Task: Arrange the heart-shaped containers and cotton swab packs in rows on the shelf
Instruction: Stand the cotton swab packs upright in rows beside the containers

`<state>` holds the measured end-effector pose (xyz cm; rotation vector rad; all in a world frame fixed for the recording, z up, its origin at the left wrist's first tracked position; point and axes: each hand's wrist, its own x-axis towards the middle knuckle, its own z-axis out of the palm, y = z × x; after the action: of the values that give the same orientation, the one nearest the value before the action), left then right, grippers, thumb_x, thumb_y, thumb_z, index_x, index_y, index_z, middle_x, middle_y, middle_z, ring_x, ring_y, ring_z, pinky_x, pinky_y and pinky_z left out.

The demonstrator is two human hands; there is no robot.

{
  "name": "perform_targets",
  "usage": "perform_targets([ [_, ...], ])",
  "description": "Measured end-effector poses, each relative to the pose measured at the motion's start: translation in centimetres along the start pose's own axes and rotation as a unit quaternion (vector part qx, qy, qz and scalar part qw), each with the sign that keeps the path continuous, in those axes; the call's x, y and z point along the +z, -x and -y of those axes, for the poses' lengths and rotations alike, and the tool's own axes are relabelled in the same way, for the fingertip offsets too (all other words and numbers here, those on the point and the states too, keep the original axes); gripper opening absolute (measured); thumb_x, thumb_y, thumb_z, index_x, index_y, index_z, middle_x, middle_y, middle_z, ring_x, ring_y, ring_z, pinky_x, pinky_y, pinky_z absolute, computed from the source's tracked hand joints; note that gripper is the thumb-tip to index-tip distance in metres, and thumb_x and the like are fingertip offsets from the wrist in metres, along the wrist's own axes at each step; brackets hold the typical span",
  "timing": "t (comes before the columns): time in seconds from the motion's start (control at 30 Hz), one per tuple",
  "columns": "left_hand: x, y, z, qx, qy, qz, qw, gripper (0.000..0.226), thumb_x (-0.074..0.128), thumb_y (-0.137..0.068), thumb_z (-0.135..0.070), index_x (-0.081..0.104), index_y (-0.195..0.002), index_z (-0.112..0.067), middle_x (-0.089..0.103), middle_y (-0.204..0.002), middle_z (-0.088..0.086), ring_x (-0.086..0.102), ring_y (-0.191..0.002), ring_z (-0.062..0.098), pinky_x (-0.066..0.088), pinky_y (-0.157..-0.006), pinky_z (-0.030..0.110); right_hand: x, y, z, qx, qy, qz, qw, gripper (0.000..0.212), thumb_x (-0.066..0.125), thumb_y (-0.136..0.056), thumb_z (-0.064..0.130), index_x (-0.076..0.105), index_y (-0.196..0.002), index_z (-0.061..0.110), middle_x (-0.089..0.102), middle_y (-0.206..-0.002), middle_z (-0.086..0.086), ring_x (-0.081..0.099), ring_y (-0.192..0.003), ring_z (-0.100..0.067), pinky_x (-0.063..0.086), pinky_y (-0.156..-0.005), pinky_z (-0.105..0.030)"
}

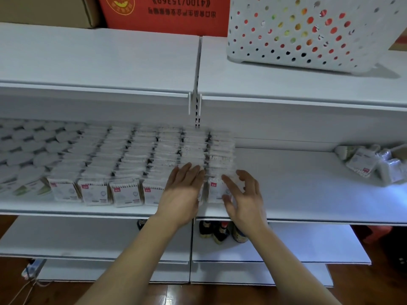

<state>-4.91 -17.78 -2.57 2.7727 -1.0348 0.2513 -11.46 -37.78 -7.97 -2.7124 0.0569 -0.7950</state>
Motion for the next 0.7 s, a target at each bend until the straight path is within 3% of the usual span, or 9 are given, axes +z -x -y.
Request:
perform_targets([
  [0.13, 0.1, -0.2, 0.0, 0.005, 0.008, -0.008, 1.0, 0.066, 0.069, -0.073, -0.013, 0.056, -0.138, -0.003, 0.056, -0.142, 0.015, 0.047, -0.136, 0.038, 0.034, -0.114, 0.057, -0.1, 0.6, 0.2, 0.01, 0.033, 0.041, 0.999, 0.066, 0.074, -0.083, 0.025, 0.049, -0.143, 0.028, 0.035, -0.152, -0.019, 0.04, -0.133, -0.042, 0.051, -0.095, -0.053],
  [0.27, -0.3, -1.0, -1.3, 0.004, 0.019, -0.038, 0.999, 0.06, 0.035, -0.089, -0.031, 0.055, -0.138, -0.003, 0.054, -0.143, 0.014, 0.043, -0.139, 0.036, 0.032, -0.116, 0.055, -1.2, 0.9, 0.3, 0.014, 0.068, 0.051, 0.996, 0.069, 0.063, -0.09, 0.036, 0.034, -0.151, 0.026, 0.025, -0.159, -0.02, 0.033, -0.14, -0.042, 0.043, -0.104, -0.053],
  [0.47, 0.1, -2.9, -5.4, 0.02, 0.022, -0.064, 0.997, 0.06, 0.044, -0.089, -0.034, 0.055, -0.137, 0.0, 0.054, -0.142, 0.018, 0.043, -0.138, 0.039, 0.033, -0.114, 0.059, -4.6, 1.9, -2.1, 0.027, 0.095, 0.034, 0.995, 0.054, 0.053, -0.092, 0.038, 0.054, -0.14, 0.013, 0.037, -0.153, -0.021, 0.035, -0.14, -0.042, 0.042, -0.105, -0.054],
  [0.7, 1.4, -5.6, -15.4, 0.033, -0.003, -0.026, 0.999, 0.064, 0.044, -0.088, -0.042, 0.054, -0.139, -0.004, 0.05, -0.148, 0.016, 0.038, -0.142, 0.037, 0.03, -0.115, 0.06, -10.6, 5.2, -11.1, 0.104, 0.111, 0.026, 0.988, 0.053, 0.041, -0.095, 0.046, 0.061, -0.133, 0.014, 0.048, -0.146, -0.017, 0.037, -0.141, -0.037, 0.044, -0.104, -0.054],
])
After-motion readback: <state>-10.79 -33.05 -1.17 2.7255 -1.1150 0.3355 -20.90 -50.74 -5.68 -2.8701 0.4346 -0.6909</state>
